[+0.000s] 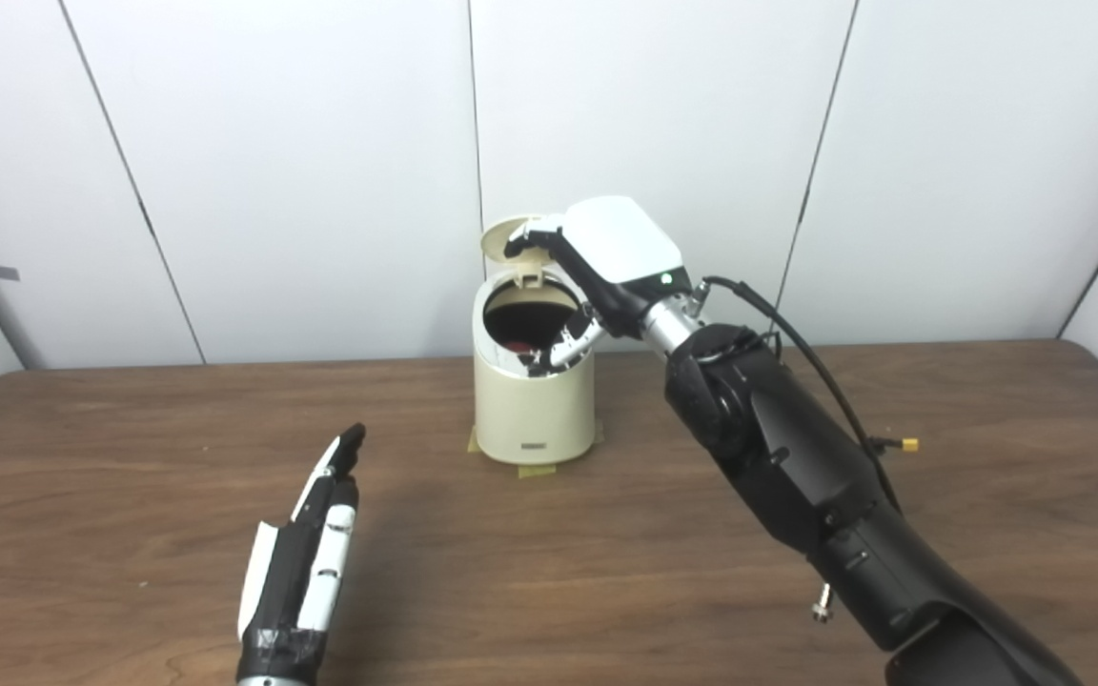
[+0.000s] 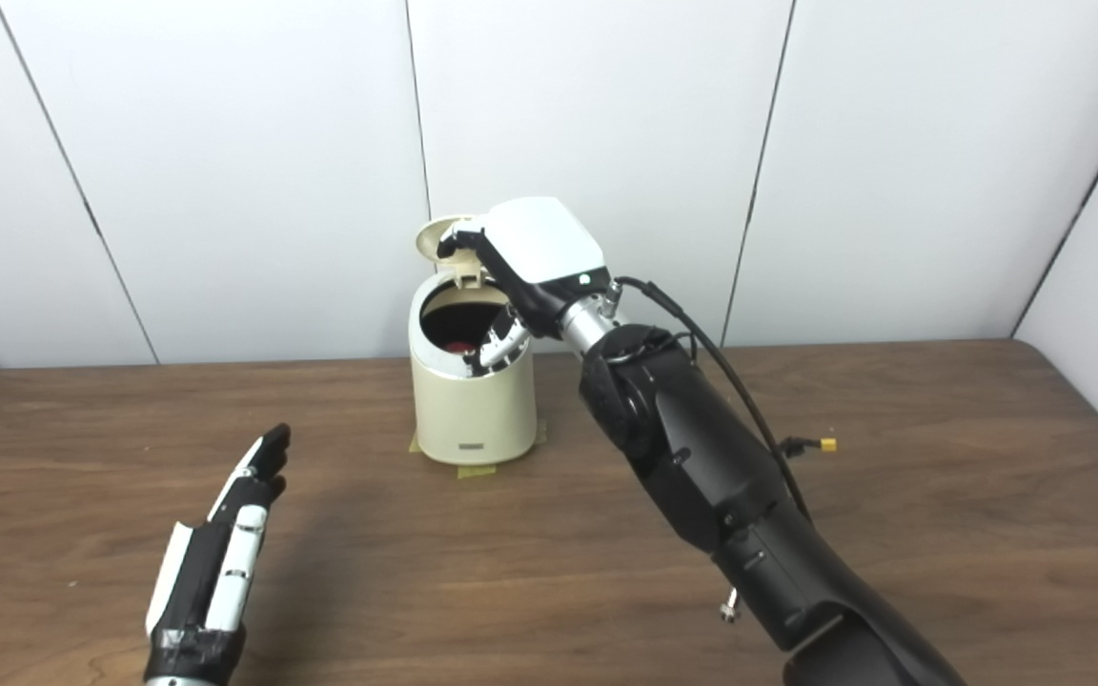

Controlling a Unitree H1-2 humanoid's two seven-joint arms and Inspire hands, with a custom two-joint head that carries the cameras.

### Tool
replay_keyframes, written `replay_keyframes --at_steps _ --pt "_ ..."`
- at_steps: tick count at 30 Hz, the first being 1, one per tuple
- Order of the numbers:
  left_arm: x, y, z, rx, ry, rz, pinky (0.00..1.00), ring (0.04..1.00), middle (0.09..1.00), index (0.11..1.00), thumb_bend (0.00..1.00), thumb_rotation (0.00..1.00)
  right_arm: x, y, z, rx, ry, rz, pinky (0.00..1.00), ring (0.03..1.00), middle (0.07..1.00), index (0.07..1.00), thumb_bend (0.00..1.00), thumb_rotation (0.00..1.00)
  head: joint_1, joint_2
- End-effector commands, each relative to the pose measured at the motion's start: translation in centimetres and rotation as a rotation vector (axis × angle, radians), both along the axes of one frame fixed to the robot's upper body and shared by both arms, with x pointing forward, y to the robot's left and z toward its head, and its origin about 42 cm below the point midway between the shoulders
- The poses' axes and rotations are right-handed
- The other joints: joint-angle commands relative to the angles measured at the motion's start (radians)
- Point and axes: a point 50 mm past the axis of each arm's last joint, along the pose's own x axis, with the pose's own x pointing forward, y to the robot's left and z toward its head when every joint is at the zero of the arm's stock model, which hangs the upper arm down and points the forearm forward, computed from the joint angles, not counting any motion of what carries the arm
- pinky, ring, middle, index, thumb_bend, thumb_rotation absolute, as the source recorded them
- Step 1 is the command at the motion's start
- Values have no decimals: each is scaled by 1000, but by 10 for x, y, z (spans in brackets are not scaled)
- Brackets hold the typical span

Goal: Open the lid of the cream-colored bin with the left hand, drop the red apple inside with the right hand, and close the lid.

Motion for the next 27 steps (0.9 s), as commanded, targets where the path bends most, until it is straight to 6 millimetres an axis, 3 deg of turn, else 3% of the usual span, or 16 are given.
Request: replay_keyframes --at_steps 1,3,6,7,8,10,14,17,21,22,24,25,27 --pt "1 -5 8 -9 -49 -4 984 985 969 940 315 927 0 0 32 33 -99 10 524 657 757 700 1000 158 0 3" --pt "0 -5 9 -9 -47 -3 981 983 970 942 312 935 -2 -1 32 57 -146 34 508 631 723 664 1000 143 -1 4" --pt "-1 -4 9 -13 -47 -3 981 983 968 938 316 933 -4 -5 28 128 -264 81 407 487 565 520 943 116 0 6" --pt "-1 -4 9 -14 -46 -3 982 983 968 938 315 932 -5 -7 26 155 -290 90 375 447 526 500 738 128 0 6" --pt "-1 -4 9 -16 -45 -4 988 986 969 940 309 930 -6 -8 25 182 -316 97 338 403 486 486 611 135 0 7" --pt "-1 -4 9 -14 -42 -4 989 988 971 943 304 930 -9 -11 22 232 -355 91 294 354 525 462 546 39 1 7" --pt "-1 -3 9 -15 -38 -3 982 985 971 942 302 939 -21 -20 17 345 -370 63 202 279 523 453 526 7 1 7" --pt "0 -3 9 -12 -39 3 973 977 964 936 297 939 -36 -35 5 487 -332 67 204 289 501 462 527 4 3 7" --pt "2 -1 9 -19 -43 3 946 959 948 919 300 896 -52 -56 -17 635 -161 91 325 445 490 492 521 7 2 3" --pt "3 -1 9 -15 -42 7 940 953 942 914 310 894 -55 -63 -25 672 -97 99 406 560 637 652 561 168 3 2" --pt "5 0 12 -11 -45 12 920 943 932 906 317 891 -64 -77 -41 712 6 101 575 750 848 871 601 427 7 0" --pt "6 1 14 -8 -51 14 928 948 935 907 314 892 -69 -85 -50 717 43 97 644 806 899 921 595 531 7 1" --pt "11 3 19 -10 -76 12 933 947 931 905 309 894 -81 -99 -64 729 93 78 746 855 915 952 546 719 7 0"
